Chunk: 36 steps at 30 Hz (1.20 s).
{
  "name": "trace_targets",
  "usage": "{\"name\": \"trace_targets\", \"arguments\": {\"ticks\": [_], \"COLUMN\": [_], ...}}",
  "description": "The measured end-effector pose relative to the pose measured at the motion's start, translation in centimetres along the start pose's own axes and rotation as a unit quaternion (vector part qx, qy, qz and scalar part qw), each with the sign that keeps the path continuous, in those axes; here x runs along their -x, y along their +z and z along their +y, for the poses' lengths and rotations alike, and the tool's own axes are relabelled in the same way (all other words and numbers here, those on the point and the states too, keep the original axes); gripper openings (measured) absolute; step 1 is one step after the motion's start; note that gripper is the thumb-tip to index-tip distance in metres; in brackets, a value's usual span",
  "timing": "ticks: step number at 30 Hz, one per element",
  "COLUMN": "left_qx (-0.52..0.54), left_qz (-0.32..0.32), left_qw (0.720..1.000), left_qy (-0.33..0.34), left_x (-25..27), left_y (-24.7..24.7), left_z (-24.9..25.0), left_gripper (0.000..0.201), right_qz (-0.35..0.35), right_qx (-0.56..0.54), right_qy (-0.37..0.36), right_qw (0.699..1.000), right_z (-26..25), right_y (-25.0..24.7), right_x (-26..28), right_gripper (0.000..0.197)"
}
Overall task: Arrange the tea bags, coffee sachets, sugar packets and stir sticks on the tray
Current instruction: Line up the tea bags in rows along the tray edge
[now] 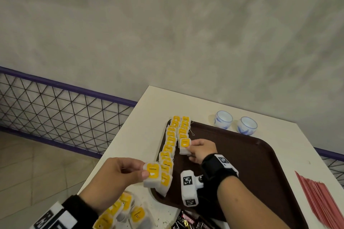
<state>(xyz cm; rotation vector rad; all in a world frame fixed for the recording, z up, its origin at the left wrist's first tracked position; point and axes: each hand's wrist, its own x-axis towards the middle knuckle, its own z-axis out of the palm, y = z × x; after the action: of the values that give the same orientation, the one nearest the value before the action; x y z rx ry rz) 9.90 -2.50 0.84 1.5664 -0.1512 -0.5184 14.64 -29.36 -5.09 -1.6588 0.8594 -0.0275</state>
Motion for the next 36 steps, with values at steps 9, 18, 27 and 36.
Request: {"name": "trace_targets", "arguments": {"ticks": [9, 18, 27, 36], "left_qx": [0.0, 0.001, -0.007, -0.018], "left_qz": [0.039, 0.05, 0.018, -0.009], "left_qw": [0.999, 0.999, 1.0, 0.999], "left_qy": [-0.009, 0.006, 0.016, 0.038], "left_x": [-0.2, -0.1, -0.7, -2.1], "left_y": [0.0, 0.1, 1.0, 2.8], "left_z": [0.0, 0.3, 1.0, 2.1], "left_gripper": [0.004, 0.003, 0.001, 0.009], "right_qz": [0.066, 0.087, 0.066, -0.342], "right_qx": [0.074, 0.098, 0.163, 0.009], "right_qy": [-0.007, -0.052, -0.088, -0.192], "right_qw": [0.995, 0.99, 0.98, 0.92], "right_z": [-0.8, 0.3, -0.7, -1.9], "right_y": [1.5, 1.2, 0.7, -1.5], "right_x": [-0.1, 0.0, 2.5, 11.4], "right_gripper": [0.022, 0.02, 0.024, 0.016]}}
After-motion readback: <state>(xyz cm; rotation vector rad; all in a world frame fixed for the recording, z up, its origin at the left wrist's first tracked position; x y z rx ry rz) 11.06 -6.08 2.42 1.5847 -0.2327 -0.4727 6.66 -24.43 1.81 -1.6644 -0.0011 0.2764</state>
